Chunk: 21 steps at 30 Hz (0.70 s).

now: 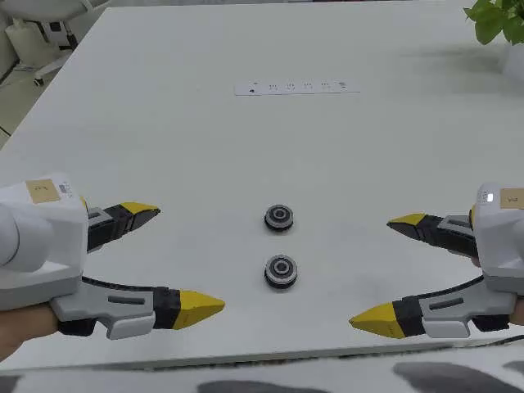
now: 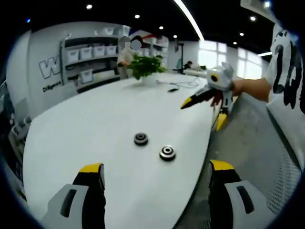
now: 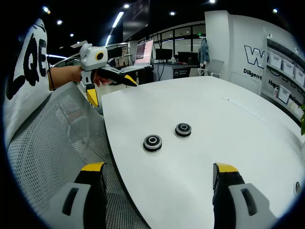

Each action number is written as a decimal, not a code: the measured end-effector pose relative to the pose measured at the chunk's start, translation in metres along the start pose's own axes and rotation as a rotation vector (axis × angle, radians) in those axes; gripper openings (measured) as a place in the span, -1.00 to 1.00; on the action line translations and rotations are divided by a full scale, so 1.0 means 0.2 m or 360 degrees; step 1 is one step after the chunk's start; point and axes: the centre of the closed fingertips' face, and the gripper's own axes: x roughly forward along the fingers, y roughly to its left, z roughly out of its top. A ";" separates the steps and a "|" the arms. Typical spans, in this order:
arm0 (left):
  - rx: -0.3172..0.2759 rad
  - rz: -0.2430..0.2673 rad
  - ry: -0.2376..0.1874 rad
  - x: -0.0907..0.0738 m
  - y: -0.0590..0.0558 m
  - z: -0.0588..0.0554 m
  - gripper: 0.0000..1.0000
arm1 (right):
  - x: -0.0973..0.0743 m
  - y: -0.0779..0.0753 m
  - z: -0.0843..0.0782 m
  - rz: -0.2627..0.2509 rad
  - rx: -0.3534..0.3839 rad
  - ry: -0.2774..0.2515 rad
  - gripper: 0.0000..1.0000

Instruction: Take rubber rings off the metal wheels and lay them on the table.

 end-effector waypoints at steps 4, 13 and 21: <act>0.0003 -0.0008 0.0010 0.00 -0.01 -0.01 0.82 | 0.00 0.00 0.00 0.0004 0.0000 0.0009 0.72; 0.0009 -0.0013 0.0027 0.00 -0.01 -0.01 0.82 | 0.00 0.00 0.00 0.0000 -0.0006 0.0010 0.70; 0.0015 -0.0008 0.0029 0.00 0.00 -0.01 0.81 | 0.00 -0.01 0.00 0.0000 -0.0013 0.0011 0.67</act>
